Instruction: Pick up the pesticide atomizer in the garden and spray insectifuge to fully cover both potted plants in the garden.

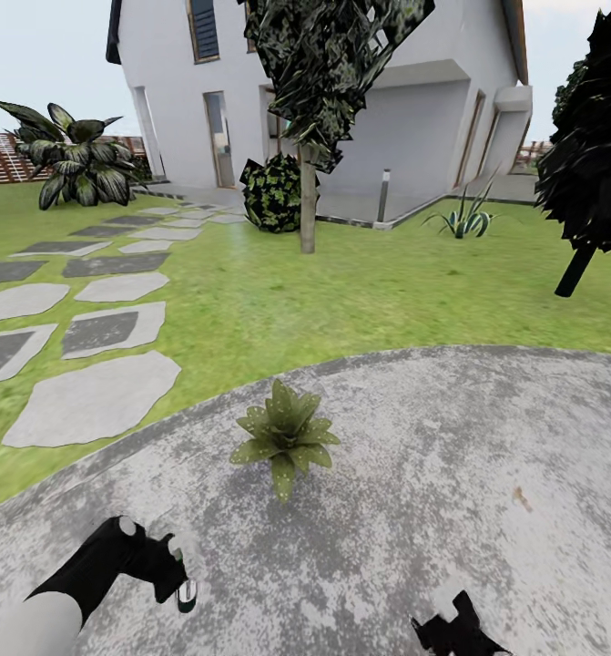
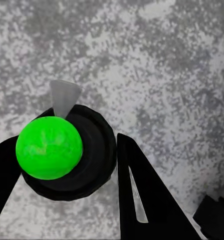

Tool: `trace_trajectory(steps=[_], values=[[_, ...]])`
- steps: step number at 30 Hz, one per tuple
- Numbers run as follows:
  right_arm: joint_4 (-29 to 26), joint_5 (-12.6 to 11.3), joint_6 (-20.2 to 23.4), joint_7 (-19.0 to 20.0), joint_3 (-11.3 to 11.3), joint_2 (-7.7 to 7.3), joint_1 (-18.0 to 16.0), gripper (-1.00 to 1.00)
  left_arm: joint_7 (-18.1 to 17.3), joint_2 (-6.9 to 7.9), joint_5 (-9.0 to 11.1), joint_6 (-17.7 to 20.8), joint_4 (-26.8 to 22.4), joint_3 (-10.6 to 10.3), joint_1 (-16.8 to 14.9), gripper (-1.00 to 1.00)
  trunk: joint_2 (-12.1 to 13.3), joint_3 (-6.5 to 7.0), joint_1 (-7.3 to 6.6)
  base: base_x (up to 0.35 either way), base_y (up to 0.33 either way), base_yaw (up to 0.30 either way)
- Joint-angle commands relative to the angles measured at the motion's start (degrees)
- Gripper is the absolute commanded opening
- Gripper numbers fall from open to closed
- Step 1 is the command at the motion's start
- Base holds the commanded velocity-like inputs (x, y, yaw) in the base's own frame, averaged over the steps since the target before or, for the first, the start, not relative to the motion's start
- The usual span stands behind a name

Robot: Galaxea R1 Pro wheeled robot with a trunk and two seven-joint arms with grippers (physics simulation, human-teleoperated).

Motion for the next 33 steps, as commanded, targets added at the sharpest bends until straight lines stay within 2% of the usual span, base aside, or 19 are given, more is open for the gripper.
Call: trace_trajectory(steps=[1, 3, 7, 8, 14, 15, 17, 18, 19, 21, 23, 25, 28, 30, 31, 33], values=[[-1.4, 0.3, -0.2, 2.7, -0.4, 0.03, 0.0, 1.0, -0.3, -0.08, -0.1, -1.6, 0.7, 0.3, 0.0, -1.0, 0.0, -0.05, -0.01, 0.0, 0.0, 0.0], [-5.0, 0.4, -0.2, 9.0, -0.3, 0.05, -0.1, 1.0, -0.3, -0.36, 0.0, -5.8, 2.4, 0.4, 0.0, -1.0, 0.0, -0.05, -0.01, 0.0, 0.0, 0.0], [-9.8, 0.4, -0.2, 20.1, -0.3, 0.06, -0.2, 1.0, -0.3, -0.59, -0.1, -8.5, 3.7, 0.2, 0.0, -1.0, 0.0, -0.05, -0.01, 0.0, 0.0, 0.0], [-11.3, 0.4, -0.2, 23.1, -0.3, 0.1, -0.2, 1.0, -0.3, -0.68, -0.1, -10.3, 3.8, 0.1, 0.0, -1.0, 0.0, -0.05, -0.01, 0.0, 0.0, 0.0], [-12.3, 0.5, -0.2, 25.6, 0.5, 0.45, -0.2, 1.0, -0.3, -1.72, -0.4, -12.8, 4.0, -0.3, 0.0, -1.0, 0.0, -0.05, -0.01, 0.0, 0.0, 0.0], [-12.3, 0.5, -0.2, 25.7, 1.6, 0.57, -0.2, 1.0, -0.4, -1.83, -0.5, -12.9, 4.0, -0.4, 0.0, -1.0, 0.0, -0.05, -0.01, 0.0, 0.0, 0.0], [-12.3, 0.4, -0.2, 25.7, 6.4, 0.83, -0.2, 1.0, -0.4, -2.16, -0.6, -13.0, 4.1, -0.5, 0.0, -1.0, 0.0, -0.05, -0.01, 0.0, 0.0, 0.0], [-12.4, 0.4, -0.2, 25.7, 9.6, 0.96, -0.2, 1.0, -0.4, -2.29, -0.7, -13.1, 4.1, -0.5, 0.0, -1.0, 0.0, -0.05, -0.01, 0.0, 0.0, 0.0], [-12.4, 0.3, -0.2, 25.6, 11.2, 1.06, -0.2, -1.0, -0.4, -2.33, -0.7, -13.1, 4.1, -0.7, 0.0, -1.0, 0.0, -0.05, -0.01, 0.0, 0.0, 0.0], [-12.5, 0.2, -0.2, 25.5, 13.0, 1.59, -0.2, -1.0, -0.4, -2.39, -0.7, -13.8, 4.1, -1.5, 0.0, -1.0, 0.0, -0.05, -0.01, 0.0, 0.0, 0.0], [-12.5, 0.1, -0.2, 25.6, 13.7, 2.15, -0.2, -1.0, -0.4, -2.46, -0.7, -14.7, 4.1, -2.1, 0.0, -1.0, 0.0, -0.05, -0.01, 0.0, 0.0, 0.0], [-12.6, 0.1, -0.2, 25.7, 14.0, 3.35, -0.2, -1.0, -0.4, -2.66, -0.7, -15.0, 4.1, -2.4, 0.0, -1.0, 0.0, -0.05, -0.01, 0.0, 0.0, 0.0], [-13.0, 0.2, -0.2, 25.8, 14.2, 5.03, -0.2, -1.0, -0.3, -4.1, -0.8, -15.2, 4.1, -2.8, 0.0, -1.0, 0.0, -0.05, -0.01, 0.0, 0.0, 0.0], [-13.5, 0.3, -0.2, 25.8, 14.5, 6.77, -0.2, -1.0, -0.3, -5.21, -0.8, -15.2, 4.0, -4.0, 0.0, -1.0, 0.0, -0.05, -0.01, 0.0, 0.0, 0.0], [-13.6, 0.3, -0.2, 25.8, 14.9, 7.16, -0.2, -1.0, -0.3, -5.62, -0.9, -15.2, 4.0, -4.6, 0.0, -1.0, 0.0, -0.05, -0.01, 0.0, 0.0, 0.0], [-13.7, 0.3, -0.2, 25.9, 17.7, 7.73, -0.2, -1.0, -0.3, -6.6, -0.9, -15.2, 3.9, -5.4, 0.0, -1.0, 0.0, -0.05, -0.01, 0.0, 0.0, 0.0]])
